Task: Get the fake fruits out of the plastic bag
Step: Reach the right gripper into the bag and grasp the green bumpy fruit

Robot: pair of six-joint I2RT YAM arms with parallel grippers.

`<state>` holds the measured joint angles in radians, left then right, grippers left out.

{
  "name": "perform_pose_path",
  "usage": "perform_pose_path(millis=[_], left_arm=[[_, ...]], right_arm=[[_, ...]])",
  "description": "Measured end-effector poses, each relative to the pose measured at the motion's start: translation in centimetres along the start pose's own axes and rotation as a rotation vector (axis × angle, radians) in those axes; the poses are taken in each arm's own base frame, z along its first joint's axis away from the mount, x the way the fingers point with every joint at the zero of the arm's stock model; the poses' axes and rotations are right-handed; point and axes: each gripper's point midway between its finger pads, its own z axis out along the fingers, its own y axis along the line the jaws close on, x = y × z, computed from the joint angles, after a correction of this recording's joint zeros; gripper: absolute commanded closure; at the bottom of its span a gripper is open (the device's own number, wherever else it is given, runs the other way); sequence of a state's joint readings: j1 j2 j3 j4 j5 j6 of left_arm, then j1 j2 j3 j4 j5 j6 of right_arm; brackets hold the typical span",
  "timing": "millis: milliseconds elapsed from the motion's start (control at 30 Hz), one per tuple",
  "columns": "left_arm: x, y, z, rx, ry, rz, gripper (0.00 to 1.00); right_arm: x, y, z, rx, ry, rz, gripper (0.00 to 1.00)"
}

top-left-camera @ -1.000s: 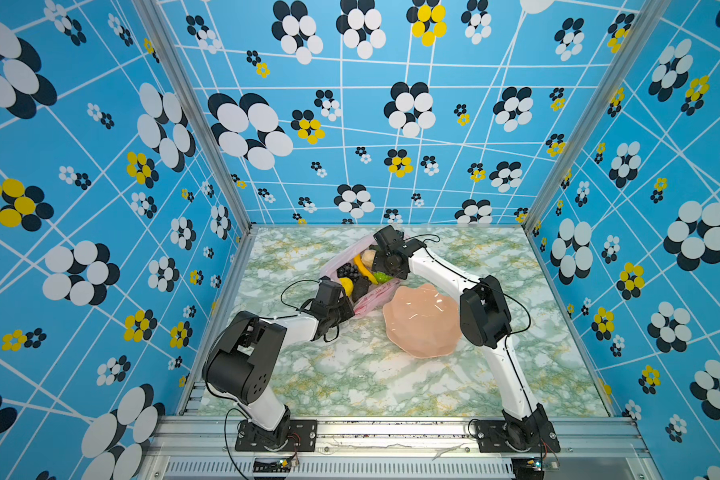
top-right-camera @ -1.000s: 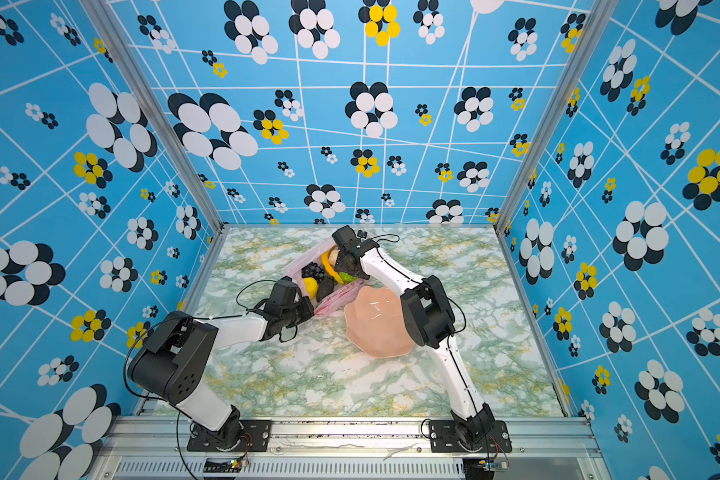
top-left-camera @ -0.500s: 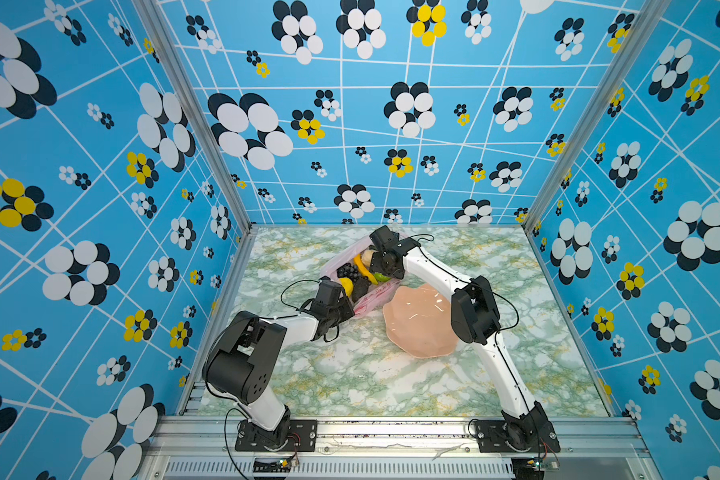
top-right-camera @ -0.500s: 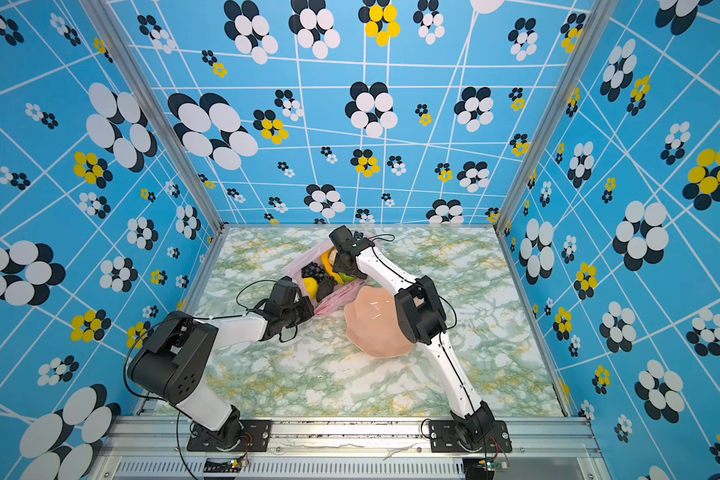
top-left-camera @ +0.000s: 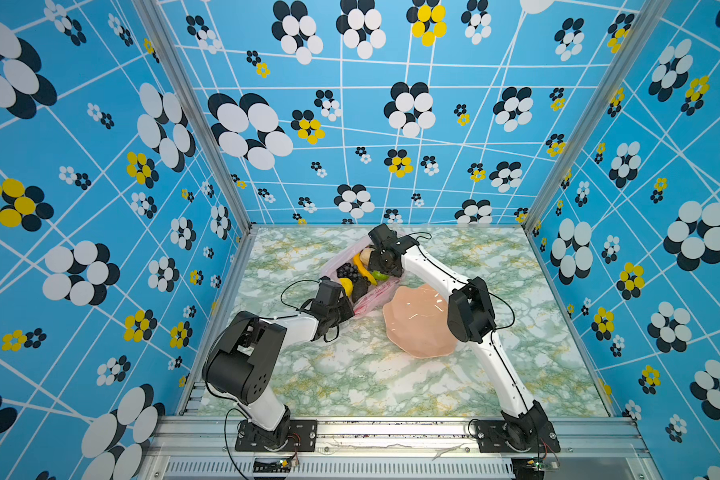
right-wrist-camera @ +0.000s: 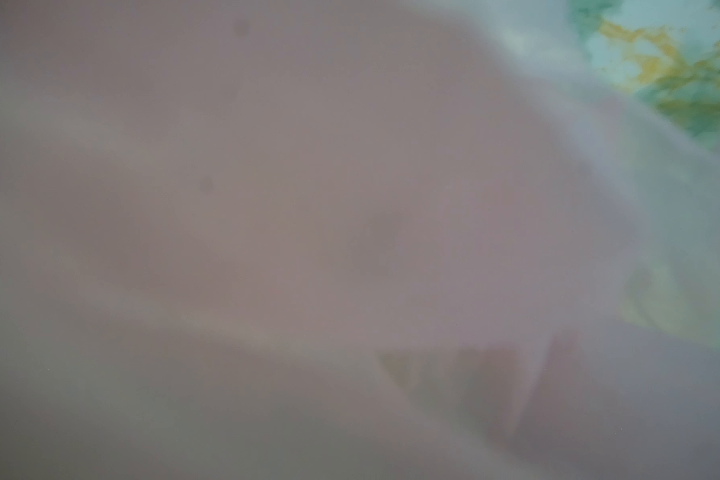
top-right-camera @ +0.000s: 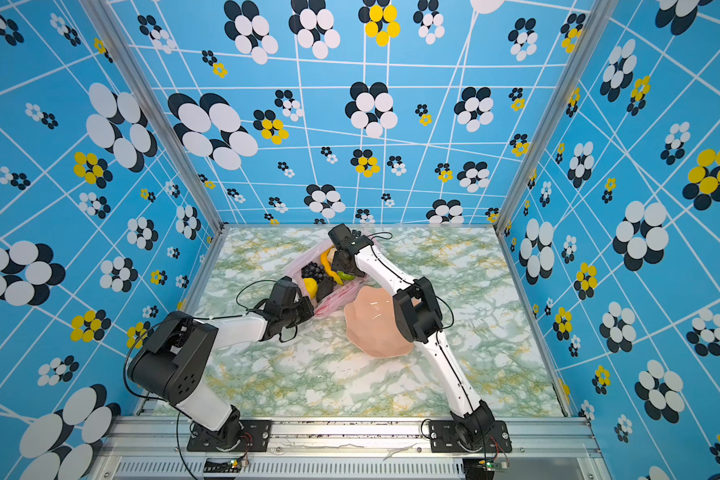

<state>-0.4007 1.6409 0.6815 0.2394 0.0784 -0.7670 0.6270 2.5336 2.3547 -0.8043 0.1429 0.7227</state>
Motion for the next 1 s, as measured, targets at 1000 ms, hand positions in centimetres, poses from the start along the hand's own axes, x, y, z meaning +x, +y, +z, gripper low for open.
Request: perform_pose_path(millis=[1000], left_arm=[[-0.3,-0.2,-0.4,0.004,-0.011,0.001,0.91]], right_arm=[[1.1,0.1,2.0,-0.007,0.048,-0.034,0.28]])
